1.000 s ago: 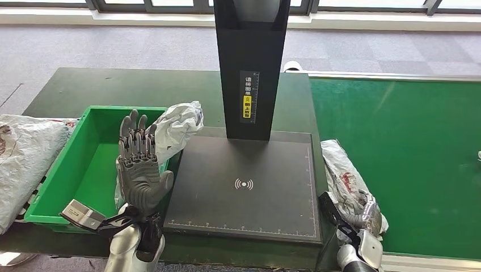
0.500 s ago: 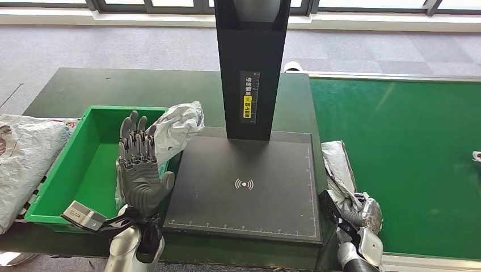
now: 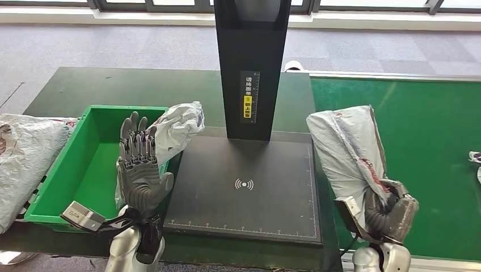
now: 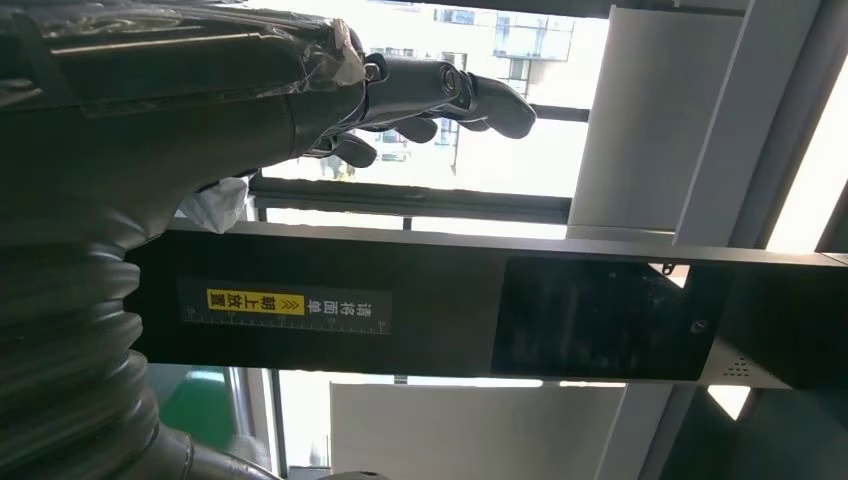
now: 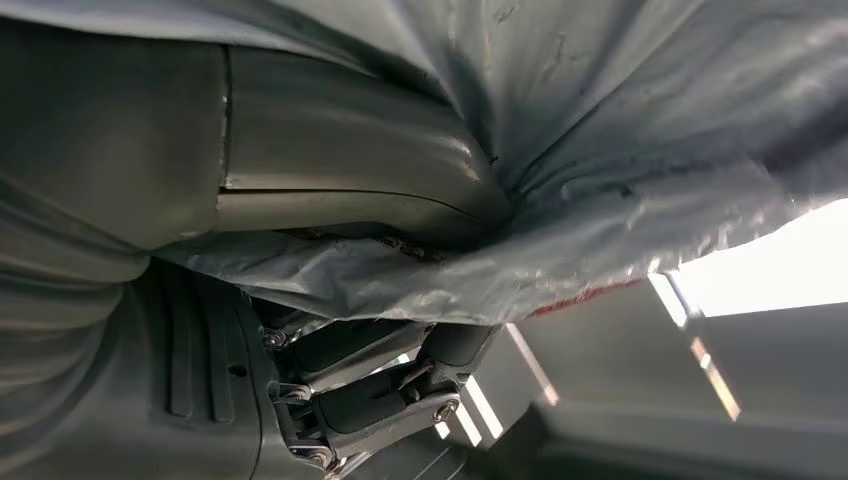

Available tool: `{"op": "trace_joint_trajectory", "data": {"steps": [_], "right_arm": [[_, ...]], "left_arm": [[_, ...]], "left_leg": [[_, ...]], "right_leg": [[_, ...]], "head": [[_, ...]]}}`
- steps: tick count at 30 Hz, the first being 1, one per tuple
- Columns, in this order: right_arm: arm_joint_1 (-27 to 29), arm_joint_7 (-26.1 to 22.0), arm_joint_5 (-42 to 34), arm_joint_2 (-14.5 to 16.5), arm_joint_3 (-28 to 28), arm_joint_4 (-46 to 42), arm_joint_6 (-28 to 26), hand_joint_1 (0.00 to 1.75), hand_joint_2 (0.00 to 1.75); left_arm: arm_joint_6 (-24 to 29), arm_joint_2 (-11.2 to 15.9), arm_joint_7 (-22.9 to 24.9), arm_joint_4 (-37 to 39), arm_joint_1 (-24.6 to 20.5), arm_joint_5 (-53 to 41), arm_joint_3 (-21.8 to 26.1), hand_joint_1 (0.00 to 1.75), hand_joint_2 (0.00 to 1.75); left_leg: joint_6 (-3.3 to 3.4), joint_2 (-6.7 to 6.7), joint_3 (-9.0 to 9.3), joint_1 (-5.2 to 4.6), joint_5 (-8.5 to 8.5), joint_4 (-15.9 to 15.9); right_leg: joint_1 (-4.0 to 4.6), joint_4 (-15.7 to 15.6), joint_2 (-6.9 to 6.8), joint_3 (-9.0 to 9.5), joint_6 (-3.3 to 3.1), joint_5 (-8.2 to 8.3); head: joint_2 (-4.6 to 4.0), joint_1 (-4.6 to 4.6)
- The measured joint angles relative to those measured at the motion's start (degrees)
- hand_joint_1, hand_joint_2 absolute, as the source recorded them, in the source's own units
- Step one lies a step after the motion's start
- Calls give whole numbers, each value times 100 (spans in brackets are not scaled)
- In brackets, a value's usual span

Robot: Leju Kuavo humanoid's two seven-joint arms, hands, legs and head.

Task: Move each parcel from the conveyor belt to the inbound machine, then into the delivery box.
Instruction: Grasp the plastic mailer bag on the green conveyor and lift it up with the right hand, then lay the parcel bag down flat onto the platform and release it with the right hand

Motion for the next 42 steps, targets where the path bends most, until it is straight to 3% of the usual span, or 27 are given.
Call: {"op": "trace_joint_trajectory", "data": {"steps": [4,9,15,18,24,29,42], "right_arm": [[393,-75,-352,202,-20,-1641,-7,175,175],[827,-107,-167,334,305,-3358,-9,175,175],[1181,-61,550,375,1149,-4297,-7,175,175],[1279,31,949,386,1685,-4146,0,175,175],[1287,285,880,330,2686,-2935,183,175,175],[1285,402,934,289,3019,-2457,223,175,175],[1097,1262,1516,52,3407,-1637,346,175,175]], "left_arm": [[-144,0,0,127,-22,121,-1,0,175],[-230,0,0,268,-48,181,-3,0,175],[-231,-1,0,385,-70,196,-27,0,175],[-264,-2,0,403,-75,139,-43,0,175],[-337,0,0,405,-74,42,-38,0,175],[-345,0,0,405,-74,13,-36,0,175],[-331,0,0,363,-63,-2,-25,0,175]], "left_leg": [[0,3,0,0,-2,0],[0,15,4,-3,-6,0],[-1,19,9,0,-5,-1],[-3,19,10,5,-4,-3],[-4,22,15,7,-2,-3],[-5,23,14,7,-3,-4],[-5,22,13,7,-3,-4]], "right_leg": [[-4,0,2,1,-1,-1],[-7,-1,15,0,0,-1],[-1,-1,19,4,-1,-1],[3,0,24,8,-2,-1],[3,1,22,12,-3,0],[3,1,24,11,-4,-2],[3,1,22,10,-5,-2]], "head": [[0,1],[0,1],[0,1],[0,1],[0,1],[0,1],[0,1]]}}
